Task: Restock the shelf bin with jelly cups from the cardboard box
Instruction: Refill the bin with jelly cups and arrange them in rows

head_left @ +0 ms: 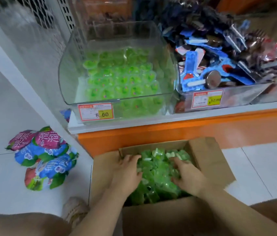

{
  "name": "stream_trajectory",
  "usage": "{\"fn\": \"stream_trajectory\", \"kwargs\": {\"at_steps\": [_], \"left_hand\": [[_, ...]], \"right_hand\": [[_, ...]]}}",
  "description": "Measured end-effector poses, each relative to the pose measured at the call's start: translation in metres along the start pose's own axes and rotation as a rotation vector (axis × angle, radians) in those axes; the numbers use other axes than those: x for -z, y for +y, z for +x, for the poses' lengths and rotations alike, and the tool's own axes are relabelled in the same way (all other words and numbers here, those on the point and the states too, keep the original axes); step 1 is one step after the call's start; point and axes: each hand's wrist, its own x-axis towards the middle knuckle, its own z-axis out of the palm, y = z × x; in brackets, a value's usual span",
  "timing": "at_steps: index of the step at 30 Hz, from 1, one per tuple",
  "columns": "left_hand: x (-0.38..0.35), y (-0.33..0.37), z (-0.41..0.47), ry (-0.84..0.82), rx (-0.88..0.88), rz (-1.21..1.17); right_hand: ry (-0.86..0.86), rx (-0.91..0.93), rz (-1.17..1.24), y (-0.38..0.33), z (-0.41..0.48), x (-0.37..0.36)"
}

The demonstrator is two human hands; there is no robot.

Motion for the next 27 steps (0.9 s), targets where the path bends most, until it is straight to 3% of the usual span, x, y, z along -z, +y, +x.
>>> {"fn": "stream_trajectory", "kwargs": {"at_steps": [6,11,16,21,27], "left_hand": [[-0.034,-0.003,0.024,-0.156,0.144,0.060],[-0.048,-0.001,0.031,-0.087,0.221,0.052],[-0.048,-0.009,0.034,-0.031,0.250,-0.203],[-0.053,-0.014,0.036,-0.199,0.111,-0.034],[-0.055,-0.019,0.044,-0.387,0.107,0.155]], "right_hand": [[-0.177,-0.030,-0.102,0.011,0.020,-0.031],[-0.194,-0.009,-0.247,0.004,0.037,-0.043],[-0.177,-0.019,-0.224,0.011,0.042,-0.060],[-0.201,-0.011,-0.181,0.007,0.047,-0.053],[-0.215,-0.083,-0.061,-0.001,0.051,-0.052]]}}
